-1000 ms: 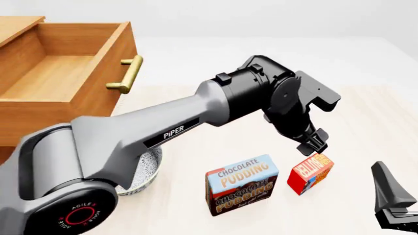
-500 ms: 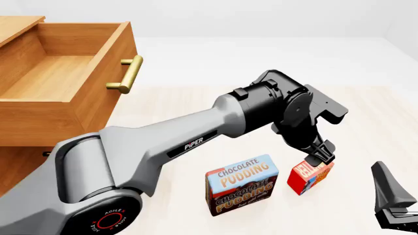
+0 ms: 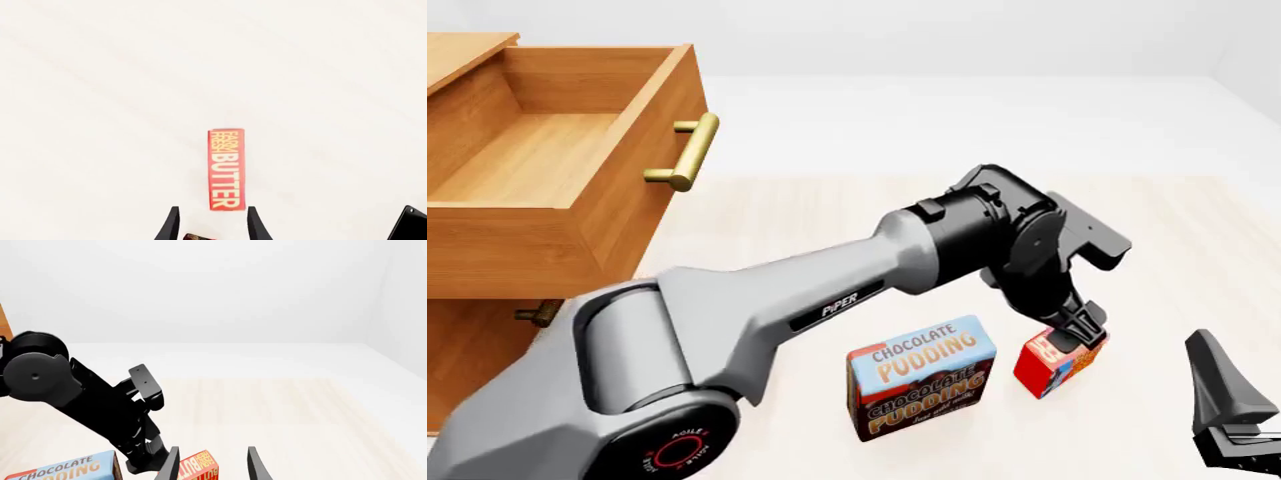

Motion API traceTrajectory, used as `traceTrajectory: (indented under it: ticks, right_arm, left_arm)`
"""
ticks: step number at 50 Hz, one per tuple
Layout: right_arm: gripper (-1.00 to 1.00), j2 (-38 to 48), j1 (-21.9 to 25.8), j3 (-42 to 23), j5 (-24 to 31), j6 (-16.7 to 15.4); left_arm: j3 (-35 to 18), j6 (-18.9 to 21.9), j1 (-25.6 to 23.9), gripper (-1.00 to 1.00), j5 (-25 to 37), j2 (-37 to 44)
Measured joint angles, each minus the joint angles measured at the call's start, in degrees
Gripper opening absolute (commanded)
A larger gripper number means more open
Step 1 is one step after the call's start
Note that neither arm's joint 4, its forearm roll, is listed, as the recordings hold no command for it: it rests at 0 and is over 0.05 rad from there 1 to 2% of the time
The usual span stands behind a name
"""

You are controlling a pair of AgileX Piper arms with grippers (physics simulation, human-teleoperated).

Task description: Put the butter at the back in the top drawer of the cabinet and close it.

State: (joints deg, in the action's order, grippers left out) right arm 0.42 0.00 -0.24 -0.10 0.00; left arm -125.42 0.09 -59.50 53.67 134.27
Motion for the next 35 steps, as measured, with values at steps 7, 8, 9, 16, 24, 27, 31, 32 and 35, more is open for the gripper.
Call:
traceTrajectory:
  ticks: [7,8,9,16,24,27,31,32,35]
  right_arm:
    - [1.00,0.00,0.00,0.00,0.00,0.00]
    - [1.00,0.00,0.00,0.00,0.00,0.00]
    - [1.00,0.00,0.00,0.00,0.00,0.00]
    - [1.00,0.00,0.00,0.00,0.00,0.00]
    - [1.00,0.00,0.00,0.00,0.00,0.00]
    - [1.00,0.00,0.00,0.00,0.00,0.00]
    - [1.00,0.00,0.00,0.00,0.00,0.00]
    - [1.00,0.00,0.00,0.00,0.00,0.00]
    - [1.00,0.00,0.00,0.00,0.00,0.00]
  left_arm:
    - [-0.99,-0.34,-0.29,1.00,0.40,1.20]
    - [-1.10,-0.39,-0.33,1.00,0.44,1.36]
    - [-1.22,-0.44,-0.37,1.00,0.48,1.53]
    - [-1.97,-0.75,-0.56,1.00,0.83,2.46]
    - [-2.48,-0.94,-0.73,1.00,1.04,3.30]
    - [-2.65,-1.00,-0.78,1.00,1.11,3.56]
    - [-2.91,-1.09,-0.83,1.00,1.23,3.88]
    - [-2.98,-1.11,-0.85,1.00,1.25,3.96]
    - [-3.14,-1.20,-0.88,1.00,1.28,4.22]
